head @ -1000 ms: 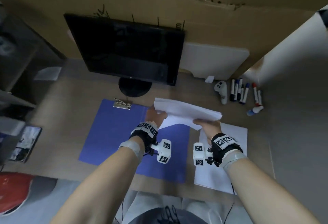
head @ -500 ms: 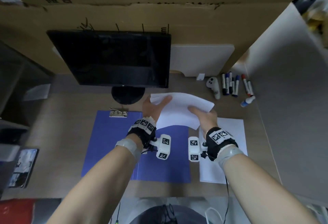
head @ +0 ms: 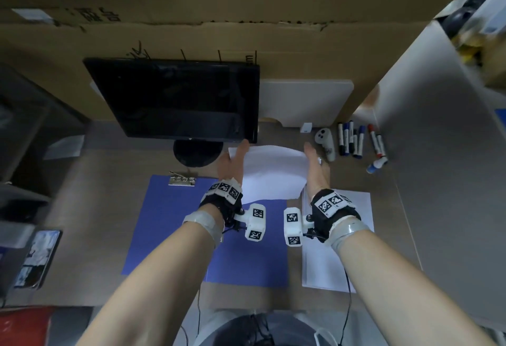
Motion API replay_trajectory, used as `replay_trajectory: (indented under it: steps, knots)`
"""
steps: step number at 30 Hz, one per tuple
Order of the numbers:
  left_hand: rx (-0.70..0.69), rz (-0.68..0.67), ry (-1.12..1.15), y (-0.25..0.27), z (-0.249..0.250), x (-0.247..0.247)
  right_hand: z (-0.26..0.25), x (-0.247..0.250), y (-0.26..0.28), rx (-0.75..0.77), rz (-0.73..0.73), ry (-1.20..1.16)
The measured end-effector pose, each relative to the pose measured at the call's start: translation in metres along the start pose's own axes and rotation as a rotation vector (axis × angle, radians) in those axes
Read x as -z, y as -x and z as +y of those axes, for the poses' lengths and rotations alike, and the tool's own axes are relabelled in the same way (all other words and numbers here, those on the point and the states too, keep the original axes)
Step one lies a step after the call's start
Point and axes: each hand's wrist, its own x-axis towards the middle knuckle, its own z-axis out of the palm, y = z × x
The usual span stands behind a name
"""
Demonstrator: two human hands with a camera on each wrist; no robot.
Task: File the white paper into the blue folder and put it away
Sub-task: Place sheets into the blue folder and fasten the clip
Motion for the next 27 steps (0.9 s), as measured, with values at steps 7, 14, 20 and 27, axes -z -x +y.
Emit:
replay_trajectory:
  steps: [7,14,20,27]
  knots:
    - [-0.058,-0.01,-0.183,-0.002,-0.002,0.007,0.025,0.011,-0.001,0.091,-0.143,0.287]
    - [-0.036,-0.249,-0.372,-0.007,-0.035,0.032,0.037,0.015,-0.009,0.043,-0.065,0.222]
    - [-0.002,-0.299,-0.352,-0.013,-0.049,0.029,0.064,0.013,-0.016,0.076,-0.066,0.227]
    - [0.029,-0.225,-0.348,-0.026,-0.065,0.036,0.065,0.01,0.0,-0.009,-0.025,0.2]
